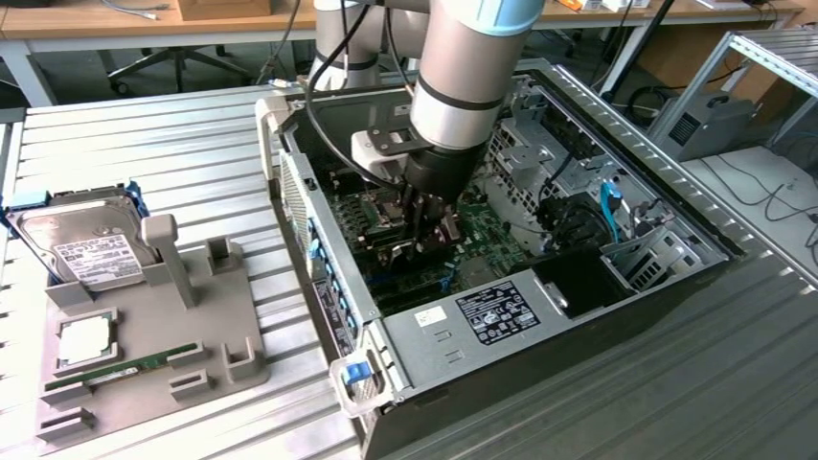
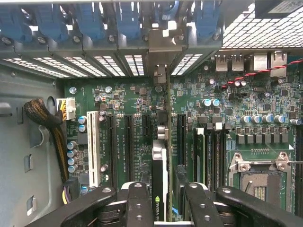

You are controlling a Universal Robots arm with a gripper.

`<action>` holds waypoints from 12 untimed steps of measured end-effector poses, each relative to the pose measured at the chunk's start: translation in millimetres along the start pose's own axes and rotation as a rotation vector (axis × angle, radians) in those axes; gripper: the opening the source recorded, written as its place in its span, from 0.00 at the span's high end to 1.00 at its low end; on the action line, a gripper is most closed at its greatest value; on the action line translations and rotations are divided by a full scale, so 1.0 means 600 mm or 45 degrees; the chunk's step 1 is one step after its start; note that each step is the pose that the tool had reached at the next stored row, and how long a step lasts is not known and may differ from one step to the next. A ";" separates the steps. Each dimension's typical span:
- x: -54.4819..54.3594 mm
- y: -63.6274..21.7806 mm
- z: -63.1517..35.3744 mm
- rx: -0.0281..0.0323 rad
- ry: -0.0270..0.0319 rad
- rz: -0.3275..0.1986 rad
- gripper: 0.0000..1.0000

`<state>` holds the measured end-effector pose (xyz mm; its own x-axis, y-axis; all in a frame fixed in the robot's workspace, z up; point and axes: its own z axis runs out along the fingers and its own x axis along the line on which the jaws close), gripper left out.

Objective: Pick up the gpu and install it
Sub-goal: 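Insert the gpu into the slot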

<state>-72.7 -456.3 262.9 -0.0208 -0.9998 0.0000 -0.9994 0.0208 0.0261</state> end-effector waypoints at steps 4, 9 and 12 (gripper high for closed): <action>0.000 0.000 0.000 0.0000 0.0000 0.000 0.66; 0.000 0.000 0.000 0.0000 0.0001 0.000 0.74; 0.000 0.000 0.000 0.0000 0.0000 0.000 0.74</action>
<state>-72.6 -456.3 262.9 -0.0207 -0.9998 0.0000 -0.9994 0.0207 0.0261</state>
